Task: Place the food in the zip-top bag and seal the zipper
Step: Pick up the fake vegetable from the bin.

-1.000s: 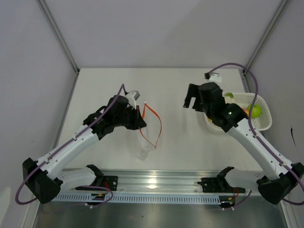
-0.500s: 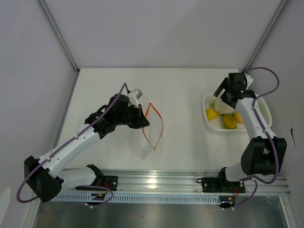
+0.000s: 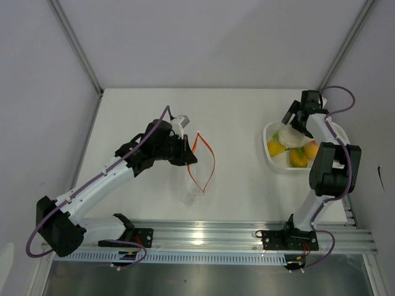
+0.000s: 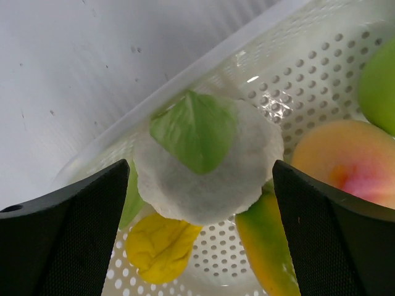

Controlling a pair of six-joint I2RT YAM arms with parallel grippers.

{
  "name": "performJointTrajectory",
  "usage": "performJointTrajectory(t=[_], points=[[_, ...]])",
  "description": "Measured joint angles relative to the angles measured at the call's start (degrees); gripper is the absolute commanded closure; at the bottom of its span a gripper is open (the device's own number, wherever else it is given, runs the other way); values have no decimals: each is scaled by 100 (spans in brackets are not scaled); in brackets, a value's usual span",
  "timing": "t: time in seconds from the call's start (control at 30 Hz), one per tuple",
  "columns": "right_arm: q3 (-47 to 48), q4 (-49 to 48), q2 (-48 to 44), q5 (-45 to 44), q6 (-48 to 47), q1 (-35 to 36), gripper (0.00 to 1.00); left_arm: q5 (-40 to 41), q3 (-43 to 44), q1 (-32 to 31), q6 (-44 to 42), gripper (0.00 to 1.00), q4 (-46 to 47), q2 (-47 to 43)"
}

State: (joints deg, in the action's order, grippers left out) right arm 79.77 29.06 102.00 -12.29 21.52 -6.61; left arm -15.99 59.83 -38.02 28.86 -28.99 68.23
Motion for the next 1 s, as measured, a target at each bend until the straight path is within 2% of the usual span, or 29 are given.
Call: performJointTrajectory(t=[0.37, 0.53, 0.6, 0.63, 0.67, 0.8, 0.83, 0.87, 1.0], points=[[173, -264, 566, 258, -557, -44, 1, -101, 33, 0, -48, 99, -37, 9], [168, -328, 625, 271, -562, -59, 10, -103, 42, 0, -46, 99, -48, 44], [166, -330, 625, 264, -573, -59, 20, -103, 42, 0, -48, 99, -59, 70], [155, -345, 625, 247, -577, -59, 28, -101, 42, 0, -48, 99, -68, 81], [136, -369, 625, 232, -586, -59, 41, -101, 42, 0, -50, 99, -74, 90], [66, -455, 625, 184, -592, -57, 71, -101, 44, 0, -50, 100, -74, 125], [59, -468, 625, 175, -577, -57, 81, -103, 50, 0, -50, 99, -76, 136], [55, -470, 625, 168, -586, -57, 98, -103, 63, 0, -50, 99, -79, 153], [46, -483, 623, 140, -553, -57, 100, -107, 109, 0, -50, 99, -83, 197]])
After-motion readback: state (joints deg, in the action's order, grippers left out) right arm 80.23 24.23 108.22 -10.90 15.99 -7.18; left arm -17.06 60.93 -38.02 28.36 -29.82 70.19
